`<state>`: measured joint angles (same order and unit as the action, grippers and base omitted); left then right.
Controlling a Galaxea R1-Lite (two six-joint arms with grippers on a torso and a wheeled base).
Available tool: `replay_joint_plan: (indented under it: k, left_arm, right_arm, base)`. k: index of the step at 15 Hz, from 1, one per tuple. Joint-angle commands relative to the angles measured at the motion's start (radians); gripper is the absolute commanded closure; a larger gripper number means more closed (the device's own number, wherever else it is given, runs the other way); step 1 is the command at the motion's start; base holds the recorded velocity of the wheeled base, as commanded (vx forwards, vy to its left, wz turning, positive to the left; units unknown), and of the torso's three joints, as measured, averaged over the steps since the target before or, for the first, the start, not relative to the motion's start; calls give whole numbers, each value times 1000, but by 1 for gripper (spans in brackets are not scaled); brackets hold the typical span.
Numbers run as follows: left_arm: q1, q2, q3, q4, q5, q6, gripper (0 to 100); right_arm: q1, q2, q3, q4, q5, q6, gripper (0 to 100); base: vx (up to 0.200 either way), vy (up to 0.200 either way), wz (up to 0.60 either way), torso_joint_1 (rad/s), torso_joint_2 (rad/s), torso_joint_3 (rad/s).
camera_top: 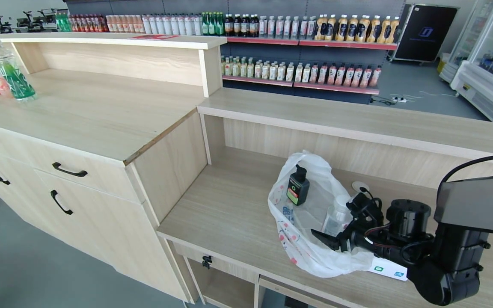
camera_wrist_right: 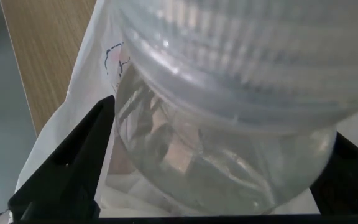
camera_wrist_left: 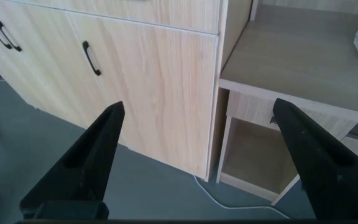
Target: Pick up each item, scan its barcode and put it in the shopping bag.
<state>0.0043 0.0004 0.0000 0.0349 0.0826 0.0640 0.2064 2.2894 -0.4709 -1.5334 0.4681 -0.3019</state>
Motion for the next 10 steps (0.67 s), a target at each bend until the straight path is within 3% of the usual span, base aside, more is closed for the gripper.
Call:
replay_joint_plan:
  k: [1,6,10]
  left_arm:
    - [0,0,0,0,0,0,0]
    - [0,0,0,0,0,0,0]
    - [0,0,0,0,0,0,0]
  right_arm:
    - [4,-31,-2,-1,1,0,0]
    - [39,-312,0,162,-5,-2,0]
    - [8,-660,0,440,-17,0,0]
  base:
    - [0,0,0,0,0,0]
    - [0,0,0,0,0,0]
    - [0,0,0,0,0,0]
